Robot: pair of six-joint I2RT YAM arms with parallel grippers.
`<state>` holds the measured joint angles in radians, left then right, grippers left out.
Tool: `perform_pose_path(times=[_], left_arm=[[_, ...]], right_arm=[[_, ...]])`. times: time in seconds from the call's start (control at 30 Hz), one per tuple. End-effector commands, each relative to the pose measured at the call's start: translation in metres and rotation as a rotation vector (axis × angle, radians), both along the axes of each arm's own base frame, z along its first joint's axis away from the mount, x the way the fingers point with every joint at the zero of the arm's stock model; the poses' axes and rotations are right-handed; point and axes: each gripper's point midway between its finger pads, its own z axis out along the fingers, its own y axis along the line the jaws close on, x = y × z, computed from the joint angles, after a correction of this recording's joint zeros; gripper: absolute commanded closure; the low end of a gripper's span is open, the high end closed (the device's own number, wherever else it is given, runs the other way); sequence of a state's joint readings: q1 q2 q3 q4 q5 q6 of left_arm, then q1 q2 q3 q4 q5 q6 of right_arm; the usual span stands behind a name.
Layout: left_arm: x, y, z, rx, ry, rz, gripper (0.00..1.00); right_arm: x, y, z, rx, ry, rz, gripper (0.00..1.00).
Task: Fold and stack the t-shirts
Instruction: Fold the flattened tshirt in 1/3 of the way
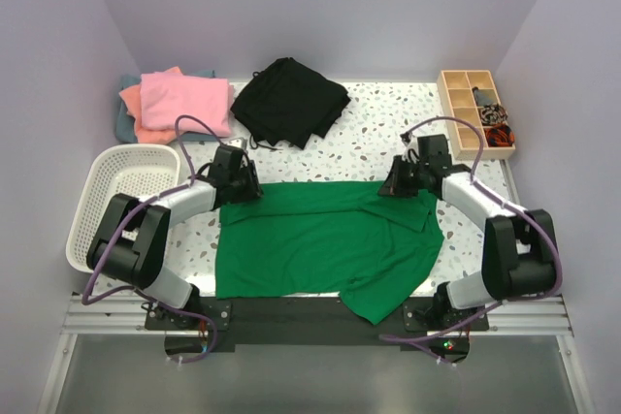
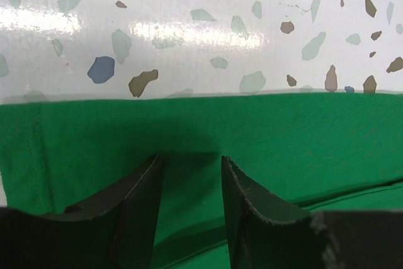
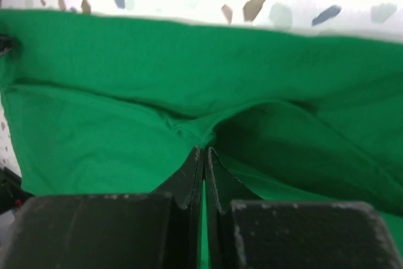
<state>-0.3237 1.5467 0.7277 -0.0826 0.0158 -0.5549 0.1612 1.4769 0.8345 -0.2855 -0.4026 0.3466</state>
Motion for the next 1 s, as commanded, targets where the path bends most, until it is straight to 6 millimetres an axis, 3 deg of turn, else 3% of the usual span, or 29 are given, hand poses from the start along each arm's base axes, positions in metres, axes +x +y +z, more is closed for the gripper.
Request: perform_pose_path(times=[0.0, 0.2, 0.27, 0.33, 0.43, 0.47, 0.57, 0.67, 0.73, 0.9, 0.97], left_arm=[[0.010, -0.009, 0.006, -0.014, -0.036, -0.042, 0.54], [0.005, -0.010, -0.002, -0.015, -0.018, -0.052, 0.54], [0.003, -0.010, -0.006, -0.014, -0.009, -0.052, 0.54], [0.003, -0.011, -0.008, -0.017, -0.006, -0.055, 0.55], [0.002, -0.010, -0.011, -0.014, -0.001, -0.056, 0.55], [0.002, -0.010, -0.012, -0.014, 0.001, -0.058, 0.55], [0.002, -0.011, -0.013, -0.012, 0.005, -0.062, 0.55], [0.002, -0.009, -0.013, -0.001, 0.004, -0.060, 0.55], [0.002, -0.008, -0.012, 0.004, 0.001, -0.057, 0.55], [0.004, -0.001, -0.004, 0.029, -0.023, -0.030, 0.55], [0.004, -0.001, -0.001, 0.026, -0.031, -0.032, 0.55]], right_arm=[[-0.036, 0.003, 0.001, -0.005, 0.057, -0.005, 1.00], [-0.091, 0.021, -0.007, 0.033, 0.140, -0.011, 1.00], [-0.109, 0.018, -0.012, 0.028, 0.183, -0.054, 0.89], [-0.126, 0.019, -0.016, 0.028, 0.213, -0.061, 0.95], [-0.136, 0.017, -0.005, 0.045, 0.185, -0.080, 0.95], [-0.136, 0.016, 0.004, 0.057, 0.143, -0.088, 0.86], [-0.135, 0.011, 0.015, 0.048, 0.120, -0.117, 0.31], [-0.129, 0.003, 0.029, 0.004, 0.067, -0.123, 0.28], [-0.118, -0.018, 0.035, -0.106, 0.021, -0.188, 0.27], [-0.093, -0.049, 0.027, -0.272, -0.048, -0.303, 0.34], [-0.079, -0.050, 0.028, -0.277, -0.099, -0.321, 0.35]])
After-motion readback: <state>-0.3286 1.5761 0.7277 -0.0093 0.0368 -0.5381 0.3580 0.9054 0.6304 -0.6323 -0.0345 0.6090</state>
